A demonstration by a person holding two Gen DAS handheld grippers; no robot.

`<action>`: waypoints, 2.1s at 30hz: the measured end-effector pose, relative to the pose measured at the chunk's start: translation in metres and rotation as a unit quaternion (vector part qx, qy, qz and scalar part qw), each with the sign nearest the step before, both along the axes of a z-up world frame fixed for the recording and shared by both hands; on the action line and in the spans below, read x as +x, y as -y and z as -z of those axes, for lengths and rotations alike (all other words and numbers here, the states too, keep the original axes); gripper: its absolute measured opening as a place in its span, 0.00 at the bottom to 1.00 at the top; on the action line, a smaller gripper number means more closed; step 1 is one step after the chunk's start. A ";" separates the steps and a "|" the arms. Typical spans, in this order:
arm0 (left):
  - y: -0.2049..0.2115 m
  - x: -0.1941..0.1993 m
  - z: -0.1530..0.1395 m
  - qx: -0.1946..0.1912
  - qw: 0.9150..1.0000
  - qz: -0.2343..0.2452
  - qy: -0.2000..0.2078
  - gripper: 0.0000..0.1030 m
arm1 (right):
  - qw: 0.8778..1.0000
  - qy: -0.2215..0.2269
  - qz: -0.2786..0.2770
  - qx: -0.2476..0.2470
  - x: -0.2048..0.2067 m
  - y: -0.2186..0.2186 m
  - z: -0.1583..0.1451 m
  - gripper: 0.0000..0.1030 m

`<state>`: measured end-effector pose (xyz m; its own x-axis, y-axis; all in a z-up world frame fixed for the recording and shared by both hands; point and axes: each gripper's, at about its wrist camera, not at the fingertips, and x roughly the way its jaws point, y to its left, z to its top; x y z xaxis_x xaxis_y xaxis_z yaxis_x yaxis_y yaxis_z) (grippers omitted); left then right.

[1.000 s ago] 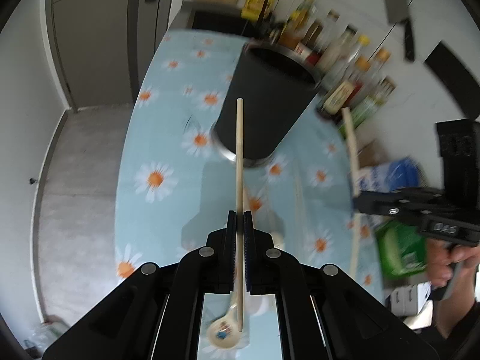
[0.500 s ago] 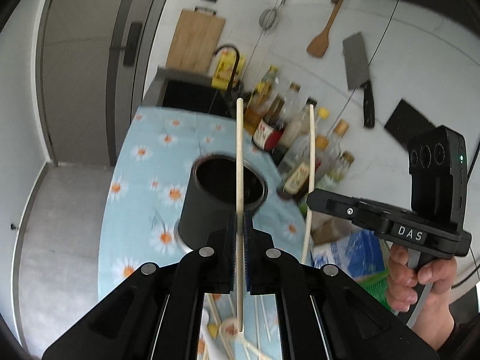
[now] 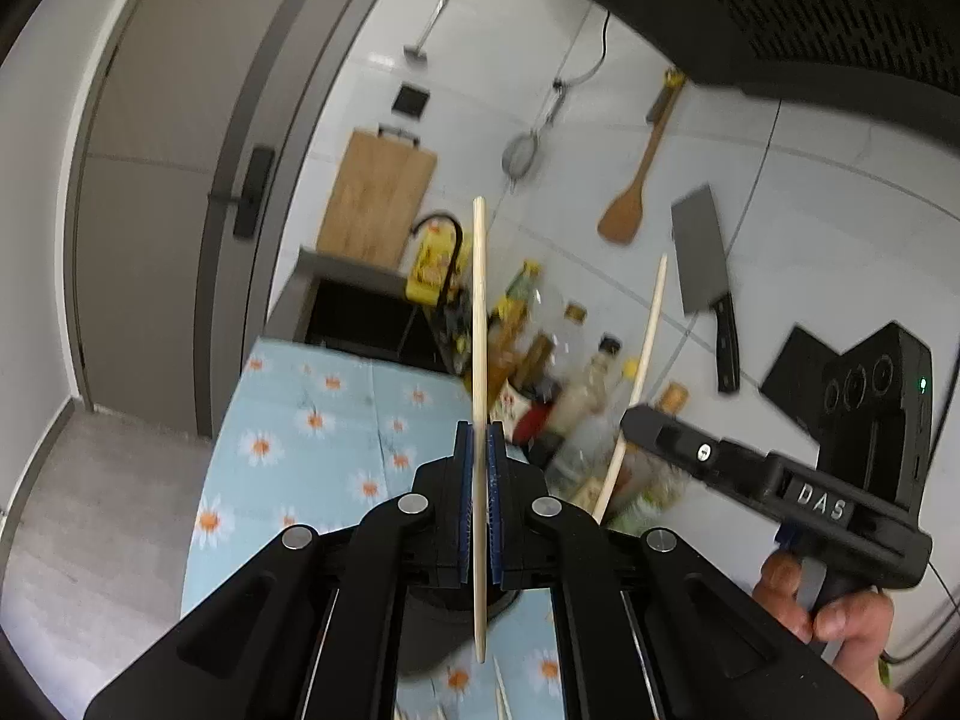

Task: Organize utensils
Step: 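Lift both held chopsticks and carry them over the black utensil holder, then lower both chopsticks into the black holder and open both tools, then move both tools back down toward the spoons on the tablecloth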

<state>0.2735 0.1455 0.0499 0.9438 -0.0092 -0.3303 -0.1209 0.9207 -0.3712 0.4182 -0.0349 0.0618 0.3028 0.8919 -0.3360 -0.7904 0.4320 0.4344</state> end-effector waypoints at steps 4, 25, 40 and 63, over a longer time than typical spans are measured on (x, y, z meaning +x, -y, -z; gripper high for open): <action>-0.003 0.010 0.000 0.007 1.000 -0.005 0.024 0.03 | 1.000 0.017 0.011 0.003 0.009 -0.010 0.002 0.06; 0.010 0.043 0.051 0.062 0.998 0.007 0.005 0.04 | 0.999 0.036 0.031 -0.014 0.022 -0.035 0.066 0.06; 0.008 0.029 0.061 0.055 0.998 -0.014 -0.020 0.04 | 1.000 -0.003 0.021 0.011 0.018 -0.019 0.066 0.28; 0.029 -0.017 0.031 0.074 0.997 -0.008 -0.019 0.04 | 0.999 -0.003 0.003 0.033 -0.023 0.015 0.023 0.28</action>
<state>0.2569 0.1168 0.0188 0.9304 0.0575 -0.3621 -0.1478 0.9626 -0.2269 0.3948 -0.0499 0.0387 0.3056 0.9106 -0.2782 -0.7853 0.4062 0.4671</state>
